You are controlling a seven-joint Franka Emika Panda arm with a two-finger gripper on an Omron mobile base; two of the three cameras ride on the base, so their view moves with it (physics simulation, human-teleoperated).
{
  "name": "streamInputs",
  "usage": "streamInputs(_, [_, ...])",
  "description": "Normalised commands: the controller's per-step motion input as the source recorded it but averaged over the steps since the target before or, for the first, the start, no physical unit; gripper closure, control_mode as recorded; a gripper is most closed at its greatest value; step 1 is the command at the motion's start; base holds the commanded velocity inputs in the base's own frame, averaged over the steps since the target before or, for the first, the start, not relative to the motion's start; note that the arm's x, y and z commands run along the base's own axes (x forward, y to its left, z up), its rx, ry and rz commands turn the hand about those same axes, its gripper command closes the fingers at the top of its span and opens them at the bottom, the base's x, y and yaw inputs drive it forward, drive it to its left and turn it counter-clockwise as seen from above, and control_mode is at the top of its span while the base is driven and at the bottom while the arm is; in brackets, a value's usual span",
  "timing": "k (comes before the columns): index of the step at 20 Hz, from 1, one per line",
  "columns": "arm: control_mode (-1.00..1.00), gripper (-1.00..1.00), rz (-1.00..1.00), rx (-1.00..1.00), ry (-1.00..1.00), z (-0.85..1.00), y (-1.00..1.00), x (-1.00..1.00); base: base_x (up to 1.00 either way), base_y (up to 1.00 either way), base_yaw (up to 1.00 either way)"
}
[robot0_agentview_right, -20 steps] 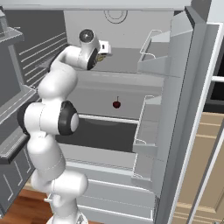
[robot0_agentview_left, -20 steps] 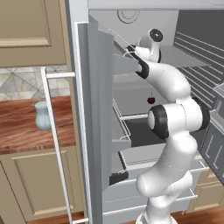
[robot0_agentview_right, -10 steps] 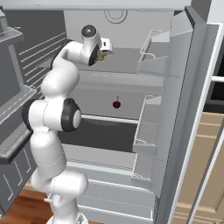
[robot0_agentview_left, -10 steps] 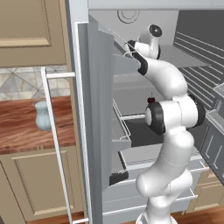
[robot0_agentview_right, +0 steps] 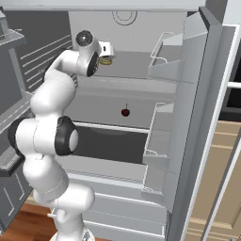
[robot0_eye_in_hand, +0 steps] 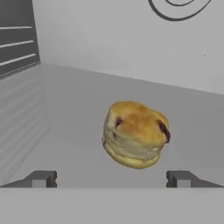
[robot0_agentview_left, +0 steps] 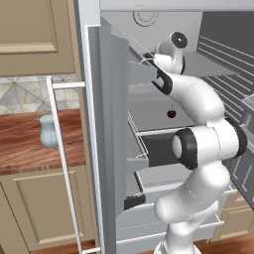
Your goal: Move the scone and cherry from the second highest shelf to the top shelf to make space. Then, place the pitcher from the counter on the cleared second highest shelf.
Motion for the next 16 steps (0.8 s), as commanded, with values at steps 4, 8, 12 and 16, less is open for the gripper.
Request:
streamInputs(4, [-1.00, -1.00, -0.04, 0.00, 0.00, 0.00, 0.00, -0.97, 0.00, 0.00, 0.00])
streamInputs(8, [-1.00, -1.00, -0.05, 0.00, 0.00, -0.17, -0.17, -1.00, 0.00, 0.00, 0.00])
streamInputs(12, [-1.00, -1.00, -0.07, 0.00, 0.06, -0.53, -0.29, -0.99, 0.00, 0.00, 0.00])
streamInputs(16, [-1.00, -1.00, -0.17, 0.00, 0.09, -0.69, -0.34, -0.96, 0.00, 0.00, 0.00])
